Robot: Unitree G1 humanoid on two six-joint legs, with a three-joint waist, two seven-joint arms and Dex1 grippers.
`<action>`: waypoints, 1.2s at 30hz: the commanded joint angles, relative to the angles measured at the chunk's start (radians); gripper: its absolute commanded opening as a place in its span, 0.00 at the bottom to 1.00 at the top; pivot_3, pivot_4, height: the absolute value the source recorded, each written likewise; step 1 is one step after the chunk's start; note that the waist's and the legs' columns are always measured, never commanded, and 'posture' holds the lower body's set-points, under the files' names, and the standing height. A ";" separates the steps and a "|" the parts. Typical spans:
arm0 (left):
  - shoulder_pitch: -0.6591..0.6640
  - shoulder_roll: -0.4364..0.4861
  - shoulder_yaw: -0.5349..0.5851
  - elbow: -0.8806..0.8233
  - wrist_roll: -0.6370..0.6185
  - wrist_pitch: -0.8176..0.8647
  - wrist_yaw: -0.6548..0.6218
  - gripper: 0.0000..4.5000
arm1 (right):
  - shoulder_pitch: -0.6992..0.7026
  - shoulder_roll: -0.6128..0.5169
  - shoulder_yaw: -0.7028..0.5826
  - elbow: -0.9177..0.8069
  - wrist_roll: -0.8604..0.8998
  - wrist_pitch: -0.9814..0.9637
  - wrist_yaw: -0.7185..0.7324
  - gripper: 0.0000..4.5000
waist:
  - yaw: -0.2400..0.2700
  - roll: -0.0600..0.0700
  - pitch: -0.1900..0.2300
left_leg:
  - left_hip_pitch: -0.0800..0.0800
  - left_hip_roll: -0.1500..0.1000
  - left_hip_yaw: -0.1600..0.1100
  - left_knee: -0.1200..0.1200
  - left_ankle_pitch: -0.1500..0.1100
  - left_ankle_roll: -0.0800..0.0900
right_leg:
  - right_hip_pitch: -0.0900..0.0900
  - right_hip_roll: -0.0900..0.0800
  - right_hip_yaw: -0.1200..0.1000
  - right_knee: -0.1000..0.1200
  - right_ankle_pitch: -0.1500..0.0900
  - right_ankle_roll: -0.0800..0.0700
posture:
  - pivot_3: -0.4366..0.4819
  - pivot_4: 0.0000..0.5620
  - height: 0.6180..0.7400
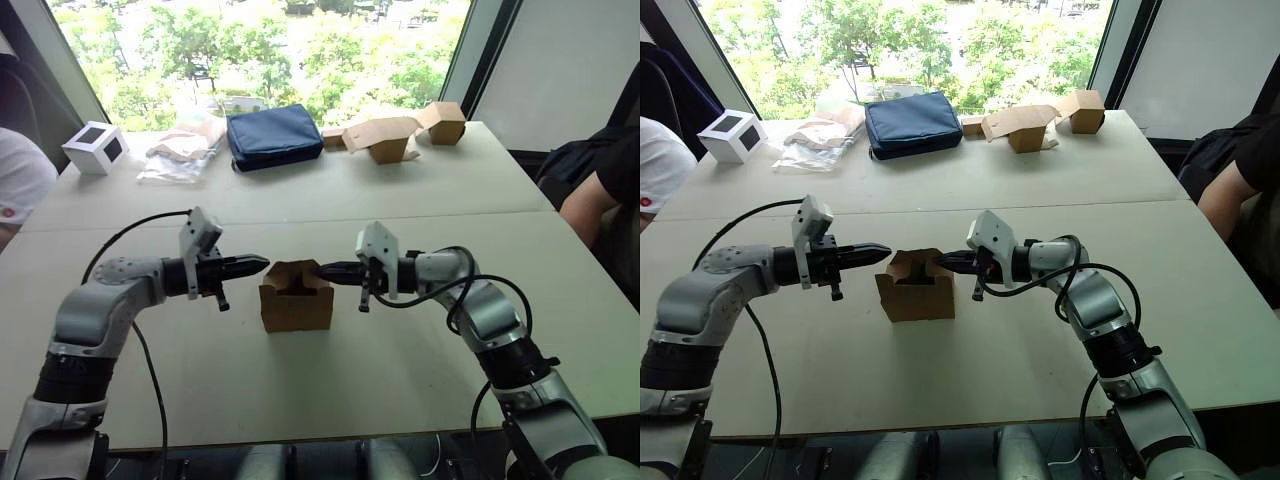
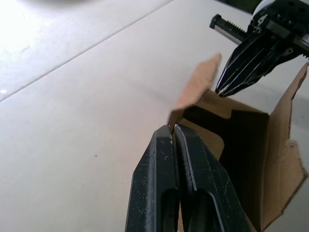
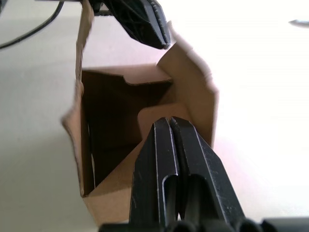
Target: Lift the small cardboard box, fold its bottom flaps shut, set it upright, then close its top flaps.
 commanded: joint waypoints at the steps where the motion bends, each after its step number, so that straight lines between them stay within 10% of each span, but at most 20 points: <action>1: -0.048 0.049 0.026 0.078 -0.009 -0.012 -0.062 0.02 | 0.004 -0.030 -0.100 -0.152 0.114 0.094 -0.016 0.00 | 0.002 0.000 0.000 | 0.000 0.000 0.000 0.000 0.000 0.000 | 0.000 0.000 0.000 0.000 0.000 0.000 | 0.48 0.27 1.00; 18: -0.403 -0.164 -0.245 0.922 0.344 -0.431 -0.322 0.02 | 0.091 -0.125 0.130 -0.459 0.012 0.184 -0.126 0.00 | 0.000 -0.001 0.000 | 0.000 -0.001 0.001 0.001 0.000 0.001 | 0.000 0.001 -0.001 0.001 0.000 0.000 | 0.48 0.27 1.00; 36: -0.417 -0.200 -0.214 0.977 0.370 -0.429 -0.422 0.02 | 0.027 -0.036 0.229 -0.294 -0.146 0.109 -0.161 0.00 | 0.000 -0.002 0.000 | -0.001 -0.001 0.000 0.003 0.000 0.001 | 0.000 0.001 -0.001 0.003 0.000 0.000 | 0.48 0.27 1.00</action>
